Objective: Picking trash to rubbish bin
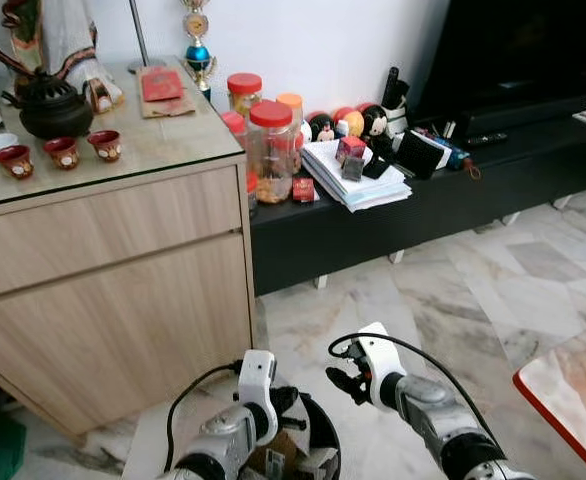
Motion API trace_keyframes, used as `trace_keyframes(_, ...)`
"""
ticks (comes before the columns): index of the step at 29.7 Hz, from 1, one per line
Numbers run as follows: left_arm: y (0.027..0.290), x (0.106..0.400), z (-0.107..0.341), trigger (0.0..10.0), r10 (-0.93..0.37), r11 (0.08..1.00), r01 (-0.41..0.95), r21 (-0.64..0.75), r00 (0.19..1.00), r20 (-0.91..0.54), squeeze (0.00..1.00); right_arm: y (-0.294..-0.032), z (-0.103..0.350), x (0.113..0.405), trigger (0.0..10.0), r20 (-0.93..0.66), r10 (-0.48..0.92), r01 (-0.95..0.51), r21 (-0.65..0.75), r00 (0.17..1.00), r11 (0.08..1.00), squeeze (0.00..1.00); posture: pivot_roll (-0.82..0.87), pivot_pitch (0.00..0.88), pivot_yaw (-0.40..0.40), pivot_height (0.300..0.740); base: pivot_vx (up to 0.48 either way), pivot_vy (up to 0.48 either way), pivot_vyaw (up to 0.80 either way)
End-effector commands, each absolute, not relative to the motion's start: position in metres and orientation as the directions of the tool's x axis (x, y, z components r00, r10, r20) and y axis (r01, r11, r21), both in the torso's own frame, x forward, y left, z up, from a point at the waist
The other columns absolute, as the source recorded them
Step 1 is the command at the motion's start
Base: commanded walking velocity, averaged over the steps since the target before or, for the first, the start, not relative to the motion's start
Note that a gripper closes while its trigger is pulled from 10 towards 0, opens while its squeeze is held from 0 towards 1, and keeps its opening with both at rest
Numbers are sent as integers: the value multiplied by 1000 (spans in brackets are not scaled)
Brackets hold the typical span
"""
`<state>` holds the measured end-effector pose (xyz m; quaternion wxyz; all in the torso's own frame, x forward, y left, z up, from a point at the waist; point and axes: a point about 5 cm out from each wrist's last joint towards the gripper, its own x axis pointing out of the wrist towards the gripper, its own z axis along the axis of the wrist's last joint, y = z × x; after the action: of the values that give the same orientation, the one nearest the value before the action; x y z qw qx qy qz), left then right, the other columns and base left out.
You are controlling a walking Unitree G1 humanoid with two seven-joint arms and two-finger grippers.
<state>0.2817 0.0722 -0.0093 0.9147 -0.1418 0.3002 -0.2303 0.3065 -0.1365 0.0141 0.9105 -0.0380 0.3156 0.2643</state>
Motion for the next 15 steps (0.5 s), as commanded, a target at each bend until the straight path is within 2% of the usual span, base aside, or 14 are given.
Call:
trace_keyframes(1, 71, 275, -15, 10000, -511, 852, 333, -403, 692, -509, 0, -137, 14, 306, 10000, -596, 457, -508, 94, 660, 856, 0, -40, 129, -42, 740, 0, 0, 0)
trace_keyframes(15, 82, 272, -21, 10000, -473, 877, 311, -367, 694, -543, 0, -136, 14, 303, 10000, -599, 458, -509, 96, 657, 855, 0, -37, 135, -41, 740, 0, 0, 0)
